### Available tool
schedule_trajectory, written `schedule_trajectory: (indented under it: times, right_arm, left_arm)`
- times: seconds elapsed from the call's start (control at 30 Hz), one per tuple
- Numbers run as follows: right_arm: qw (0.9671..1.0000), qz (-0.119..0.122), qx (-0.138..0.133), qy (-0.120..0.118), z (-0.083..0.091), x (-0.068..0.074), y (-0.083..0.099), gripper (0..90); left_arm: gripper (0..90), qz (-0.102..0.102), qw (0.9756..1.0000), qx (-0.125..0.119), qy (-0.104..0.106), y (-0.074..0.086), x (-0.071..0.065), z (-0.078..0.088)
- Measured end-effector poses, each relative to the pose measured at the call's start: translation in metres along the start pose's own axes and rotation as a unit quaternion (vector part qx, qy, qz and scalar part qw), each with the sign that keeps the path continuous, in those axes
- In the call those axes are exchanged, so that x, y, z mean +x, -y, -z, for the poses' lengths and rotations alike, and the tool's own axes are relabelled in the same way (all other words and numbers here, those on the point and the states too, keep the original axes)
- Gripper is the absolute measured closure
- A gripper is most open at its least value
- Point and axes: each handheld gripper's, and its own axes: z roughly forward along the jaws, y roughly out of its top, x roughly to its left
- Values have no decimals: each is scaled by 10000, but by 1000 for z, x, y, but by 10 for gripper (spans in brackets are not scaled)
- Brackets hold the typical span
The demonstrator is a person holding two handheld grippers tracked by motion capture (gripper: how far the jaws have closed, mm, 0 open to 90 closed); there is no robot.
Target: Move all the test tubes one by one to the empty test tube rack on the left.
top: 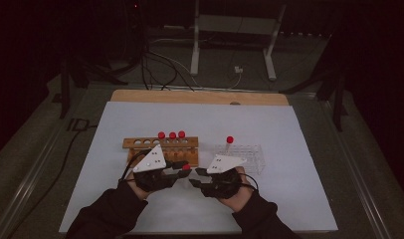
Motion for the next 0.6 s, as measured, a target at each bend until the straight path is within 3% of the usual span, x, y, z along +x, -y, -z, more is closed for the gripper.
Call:
schedule_trajectory:
  times: [0.3, 0.6]
  right_arm:
    - [9992, -96, -345, 152, 12, -4, -3, 330]
    - [9981, -266, -483, 264, 17, -7, -3, 129]
  left_arm:
    - [719, 46, 9995, -69, -303, 0, 10, 16]
    - [719, 110, 9973, -134, -707, -4, 26, 40]
